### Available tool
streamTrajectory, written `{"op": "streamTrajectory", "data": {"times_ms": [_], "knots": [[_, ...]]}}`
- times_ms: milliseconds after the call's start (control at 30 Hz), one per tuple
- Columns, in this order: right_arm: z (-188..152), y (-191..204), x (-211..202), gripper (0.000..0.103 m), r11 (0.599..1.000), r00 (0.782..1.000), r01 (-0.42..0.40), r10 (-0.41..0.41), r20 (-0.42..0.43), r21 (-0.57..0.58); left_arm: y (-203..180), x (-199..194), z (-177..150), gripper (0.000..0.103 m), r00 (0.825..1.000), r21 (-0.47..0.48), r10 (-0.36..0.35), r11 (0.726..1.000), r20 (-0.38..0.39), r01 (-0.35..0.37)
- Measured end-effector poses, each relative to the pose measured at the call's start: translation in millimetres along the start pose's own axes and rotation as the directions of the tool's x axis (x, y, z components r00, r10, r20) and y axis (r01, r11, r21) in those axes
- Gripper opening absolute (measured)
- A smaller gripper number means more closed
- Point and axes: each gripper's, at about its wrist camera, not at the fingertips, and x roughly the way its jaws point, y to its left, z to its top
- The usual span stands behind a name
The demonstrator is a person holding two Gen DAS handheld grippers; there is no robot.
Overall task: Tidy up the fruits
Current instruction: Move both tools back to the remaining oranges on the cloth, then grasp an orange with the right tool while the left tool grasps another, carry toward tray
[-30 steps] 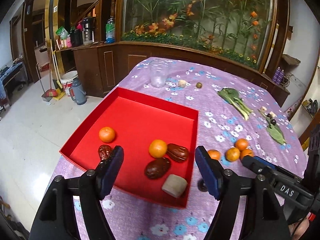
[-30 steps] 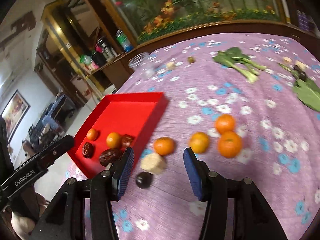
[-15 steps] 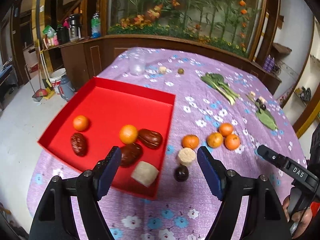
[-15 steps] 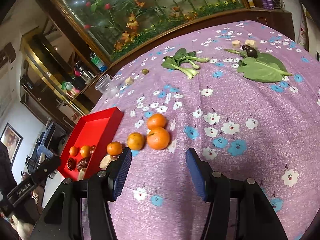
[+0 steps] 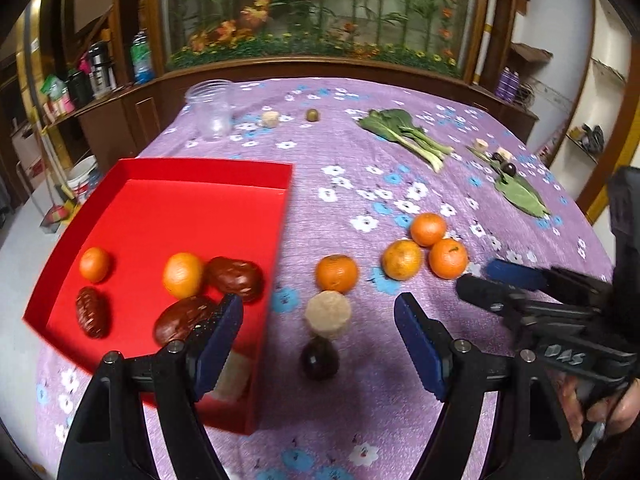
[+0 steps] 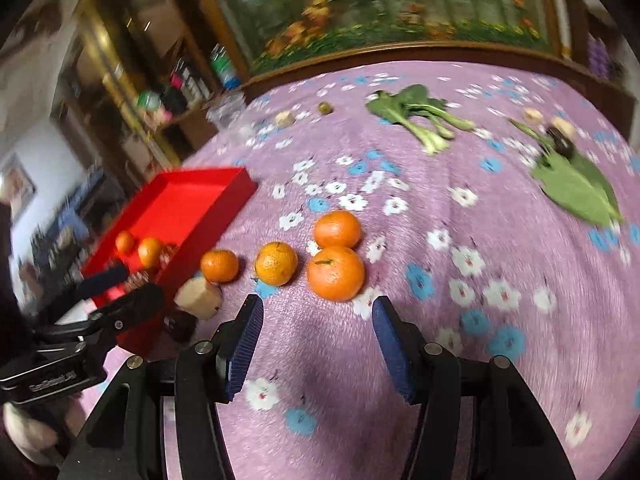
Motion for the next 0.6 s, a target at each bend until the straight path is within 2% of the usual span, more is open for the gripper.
{"op": "streamTrajectory", "data": {"times_ms": [133,267,367,433,600], "knots": [[7,6,18,0.061,0.992,0.997,0.065,-0.068,-0.023,-0.105,-8,8,12,0.077,0.999,0.043,-0.036,0.998,0.001,0.036],[14,7,31,0.056,0.988,0.997,0.07,-0.075,-0.035,-0.134,-18,19,24,0.075,0.997,0.087,-0.083,0.993,-0.005,0.083],[15,9,39,0.051,0.985,0.995,0.079,-0.087,-0.042,-0.154,-23,34,31,0.069,0.993,0.098,-0.109,0.989,-0.033,0.112],[16,8,42,0.04,0.982,0.994,0.091,-0.099,-0.042,-0.163,-27,44,35,0.062,0.991,0.099,-0.124,0.987,-0.057,0.129],[16,3,40,0.04,0.986,0.995,0.08,-0.088,-0.044,-0.145,-40,66,39,0.054,0.985,0.12,-0.135,0.982,-0.112,0.148]]}}
